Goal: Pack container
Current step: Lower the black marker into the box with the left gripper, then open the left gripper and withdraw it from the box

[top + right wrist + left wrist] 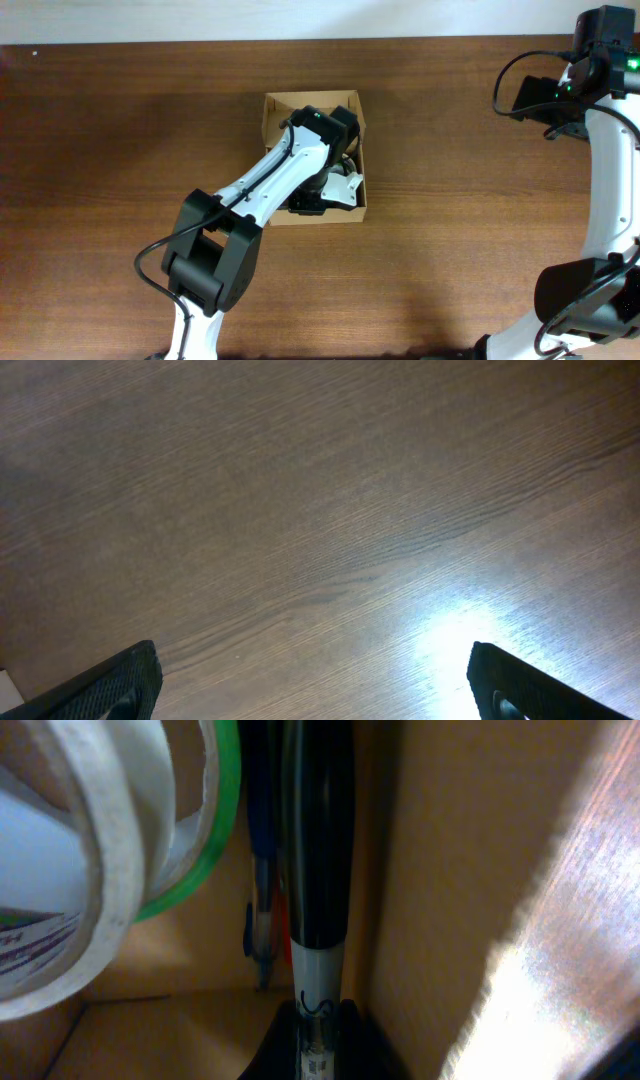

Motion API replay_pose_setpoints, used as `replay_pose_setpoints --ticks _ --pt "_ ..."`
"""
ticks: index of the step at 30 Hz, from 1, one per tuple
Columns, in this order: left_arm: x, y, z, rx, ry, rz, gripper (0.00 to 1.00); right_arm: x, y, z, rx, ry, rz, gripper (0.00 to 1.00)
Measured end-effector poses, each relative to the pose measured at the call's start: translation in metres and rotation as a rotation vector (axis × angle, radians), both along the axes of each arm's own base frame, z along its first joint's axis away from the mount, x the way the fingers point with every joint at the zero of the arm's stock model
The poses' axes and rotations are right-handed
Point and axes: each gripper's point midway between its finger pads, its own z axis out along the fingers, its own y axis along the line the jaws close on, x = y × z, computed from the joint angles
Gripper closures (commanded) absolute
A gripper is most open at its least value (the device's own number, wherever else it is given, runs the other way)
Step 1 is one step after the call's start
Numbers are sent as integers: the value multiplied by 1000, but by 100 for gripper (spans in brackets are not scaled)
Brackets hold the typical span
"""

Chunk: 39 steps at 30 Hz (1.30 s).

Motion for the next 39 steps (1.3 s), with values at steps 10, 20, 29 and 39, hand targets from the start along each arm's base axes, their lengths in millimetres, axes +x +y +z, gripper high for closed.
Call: replay_pose_setpoints --ticks 10,20,29,39 --pt "2 -1 -1 -5 -11 5 69 0 0 0 0 0 0 1" --pt "3 -1 -1 -2 -17 26 74 0 0 0 0 0 0 1" --pt "43 -14 48 -50 -218 141 50 0 0 0 0 0 0 1" --pt "72 12 205 -270 -630 488 92 0 0 0 0 0 0 1"
